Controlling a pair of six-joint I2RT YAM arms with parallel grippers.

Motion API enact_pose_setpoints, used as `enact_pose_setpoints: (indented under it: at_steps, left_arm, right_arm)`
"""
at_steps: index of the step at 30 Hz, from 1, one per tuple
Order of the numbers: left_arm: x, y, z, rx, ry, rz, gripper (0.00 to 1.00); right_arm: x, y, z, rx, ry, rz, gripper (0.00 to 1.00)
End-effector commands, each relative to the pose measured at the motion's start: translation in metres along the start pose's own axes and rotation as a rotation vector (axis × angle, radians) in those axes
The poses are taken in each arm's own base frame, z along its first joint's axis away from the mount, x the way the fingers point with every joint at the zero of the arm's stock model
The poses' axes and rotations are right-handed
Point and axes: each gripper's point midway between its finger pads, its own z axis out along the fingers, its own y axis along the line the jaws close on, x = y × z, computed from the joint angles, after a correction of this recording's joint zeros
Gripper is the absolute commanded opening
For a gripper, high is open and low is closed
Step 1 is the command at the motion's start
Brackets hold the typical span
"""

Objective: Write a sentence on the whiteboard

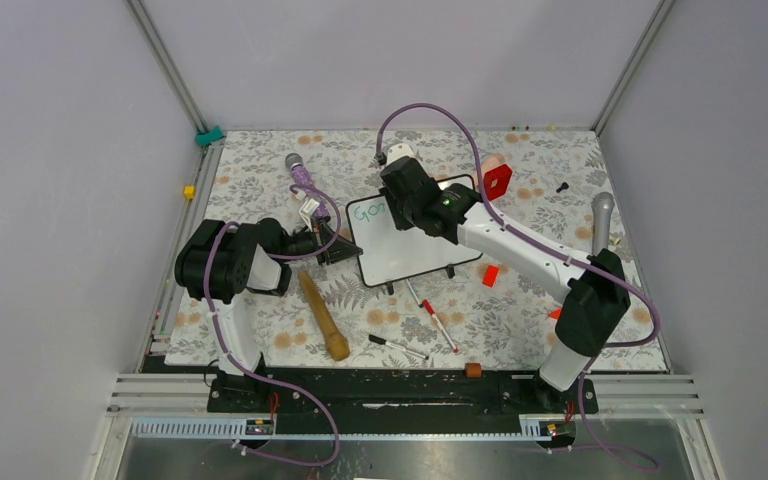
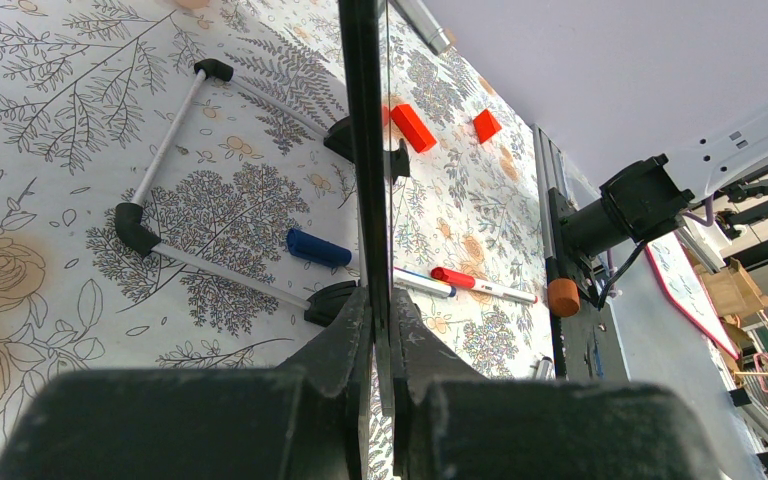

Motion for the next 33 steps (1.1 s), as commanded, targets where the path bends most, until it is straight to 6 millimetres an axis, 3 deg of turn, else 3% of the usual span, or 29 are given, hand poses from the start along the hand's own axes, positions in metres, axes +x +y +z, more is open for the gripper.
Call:
enact_pose_setpoints:
  at_steps: [1,19,33]
  left_arm:
    - [-0.001,-0.006,0.001,0.039,0.010,0.113,0.00]
    - [-0.001,-0.007,0.001,0.040,0.009,0.117,0.00]
    - [-0.002,-0.007,0.001,0.040,0.009,0.118,0.00]
  right_arm:
    - [-0.013,0.005,-0.002,-0.044,-0.011,0.012,0.00]
    - [0.001,-0.003,-0.006,-0.013,0.030,-0.015,0.00]
    - [-0.015,-0.011,-0.005,0.027,-0.002,0.016,0.00]
